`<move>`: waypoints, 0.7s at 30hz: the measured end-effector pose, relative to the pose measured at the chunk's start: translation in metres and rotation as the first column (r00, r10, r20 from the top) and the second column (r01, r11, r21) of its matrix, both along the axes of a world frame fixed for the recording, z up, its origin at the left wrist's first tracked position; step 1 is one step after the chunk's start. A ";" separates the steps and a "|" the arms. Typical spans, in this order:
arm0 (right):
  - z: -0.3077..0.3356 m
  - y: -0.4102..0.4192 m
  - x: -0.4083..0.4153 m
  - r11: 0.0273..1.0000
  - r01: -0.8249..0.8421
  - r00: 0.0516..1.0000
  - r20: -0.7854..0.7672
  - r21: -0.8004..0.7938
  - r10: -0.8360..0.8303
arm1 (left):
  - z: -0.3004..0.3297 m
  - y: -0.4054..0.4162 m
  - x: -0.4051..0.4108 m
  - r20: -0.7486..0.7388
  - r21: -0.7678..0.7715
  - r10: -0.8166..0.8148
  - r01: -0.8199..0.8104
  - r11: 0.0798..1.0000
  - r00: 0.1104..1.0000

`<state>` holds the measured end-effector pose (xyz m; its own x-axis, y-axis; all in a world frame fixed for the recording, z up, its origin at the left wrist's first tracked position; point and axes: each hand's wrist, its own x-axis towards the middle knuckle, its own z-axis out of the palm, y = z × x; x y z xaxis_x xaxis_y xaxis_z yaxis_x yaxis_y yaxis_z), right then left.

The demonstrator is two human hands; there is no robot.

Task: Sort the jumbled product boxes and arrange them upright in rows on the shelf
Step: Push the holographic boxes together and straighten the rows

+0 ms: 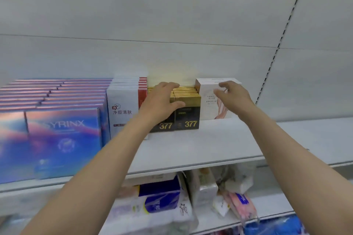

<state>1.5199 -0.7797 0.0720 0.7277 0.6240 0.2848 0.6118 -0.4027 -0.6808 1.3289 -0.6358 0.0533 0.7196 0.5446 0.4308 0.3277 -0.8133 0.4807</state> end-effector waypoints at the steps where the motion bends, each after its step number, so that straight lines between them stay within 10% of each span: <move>1: 0.009 -0.004 -0.015 0.998 -0.066 0.997 0.030 0.003 0.066 | 0.010 -0.004 -0.017 0.012 -0.022 -0.002 0.002 1.000 1.000; 9: 0.040 -0.054 -0.141 0.925 -0.381 0.911 0.172 0.007 0.374 | 0.039 -0.050 -0.169 0.277 -0.276 0.050 0.030 0.961 0.960; 21: -0.047 -0.041 -0.264 0.838 -0.505 0.834 0.132 -0.207 0.536 | -0.029 -0.072 -0.296 0.168 -0.258 0.186 -0.139 0.956 0.968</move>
<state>1.2557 -0.8211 0.0247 0.2286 0.9427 0.2430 0.8647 -0.0819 -0.4956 1.0331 -0.7076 0.0243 0.5308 0.7522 0.3905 0.3302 -0.6079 0.7221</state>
